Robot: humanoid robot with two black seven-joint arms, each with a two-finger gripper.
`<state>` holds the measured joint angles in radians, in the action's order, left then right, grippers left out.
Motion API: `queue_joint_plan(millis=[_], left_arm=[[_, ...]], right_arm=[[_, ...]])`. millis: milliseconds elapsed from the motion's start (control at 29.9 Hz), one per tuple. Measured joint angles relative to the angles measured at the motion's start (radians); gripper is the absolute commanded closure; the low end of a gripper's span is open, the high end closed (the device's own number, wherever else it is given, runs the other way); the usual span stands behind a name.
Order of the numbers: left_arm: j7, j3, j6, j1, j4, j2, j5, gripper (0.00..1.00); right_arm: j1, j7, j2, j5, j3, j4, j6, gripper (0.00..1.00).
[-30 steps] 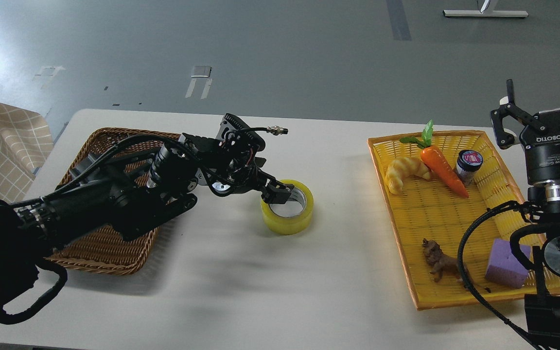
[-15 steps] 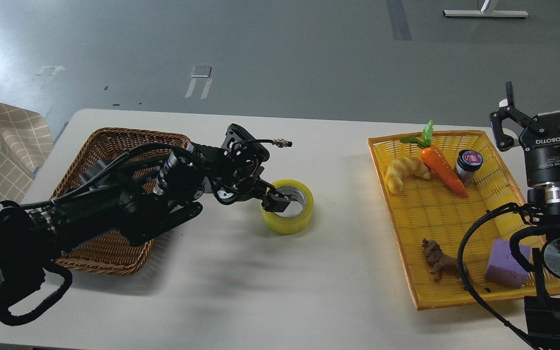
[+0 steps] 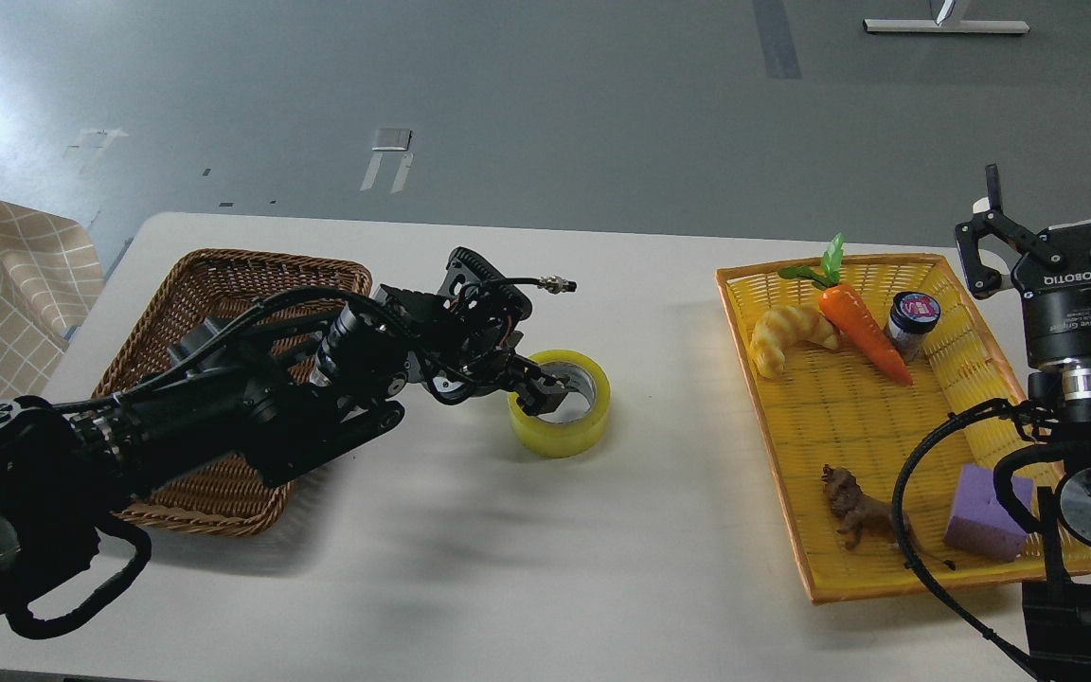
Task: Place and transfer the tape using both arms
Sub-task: 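Lower the left gripper onto the tape roll and grasp its rim, then lift the tape with the left gripper and carry it over the basket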
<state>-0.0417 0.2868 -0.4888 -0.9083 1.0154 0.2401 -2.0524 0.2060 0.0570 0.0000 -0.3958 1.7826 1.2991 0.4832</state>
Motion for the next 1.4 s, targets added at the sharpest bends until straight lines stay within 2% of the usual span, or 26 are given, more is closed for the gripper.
queue_joint_plan(millis=[134,334,434,601,635,802,969,1203,1403], left_arm=[[0.010,0.000,0.000,0.000,0.000,-0.006,0.004,0.46],[0.013,0.000,0.000,0.002,0.000,-0.014,0.027,0.51],[0.016,0.000,0.000,0.012,0.000,-0.015,0.030,0.56],[0.017,-0.010,0.000,0.023,0.000,-0.015,0.030,0.84],[0.017,-0.012,0.000,0.023,0.000,-0.015,0.030,0.99],[0.009,-0.019,0.000,0.024,0.000,-0.014,0.030,1.00],[-0.034,-0.015,0.000,-0.004,0.010,-0.003,0.030,1.00],[-0.052,-0.006,0.000,-0.100,0.027,0.028,0.072,1.00],[-0.063,-0.013,0.000,-0.200,0.030,0.116,0.150,1.00]], right_arm=[[0.000,0.000,0.000,0.000,0.000,0.000,0.000,0.00],[0.000,0.000,0.000,0.000,0.000,0.000,0.000,0.00],[0.000,0.000,0.000,0.000,0.000,0.000,0.000,0.00],[0.000,0.000,0.000,0.000,0.000,-0.001,0.000,0.00],[0.000,0.000,0.000,0.000,0.000,-0.001,0.000,0.00],[-0.001,0.000,0.000,0.000,0.000,-0.003,-0.001,0.00],[-0.001,0.000,0.000,0.000,0.000,-0.009,-0.001,0.00],[-0.001,0.000,0.000,0.000,0.000,-0.009,-0.001,0.00],[0.000,0.000,0.000,0.000,0.001,-0.006,-0.001,0.00]])
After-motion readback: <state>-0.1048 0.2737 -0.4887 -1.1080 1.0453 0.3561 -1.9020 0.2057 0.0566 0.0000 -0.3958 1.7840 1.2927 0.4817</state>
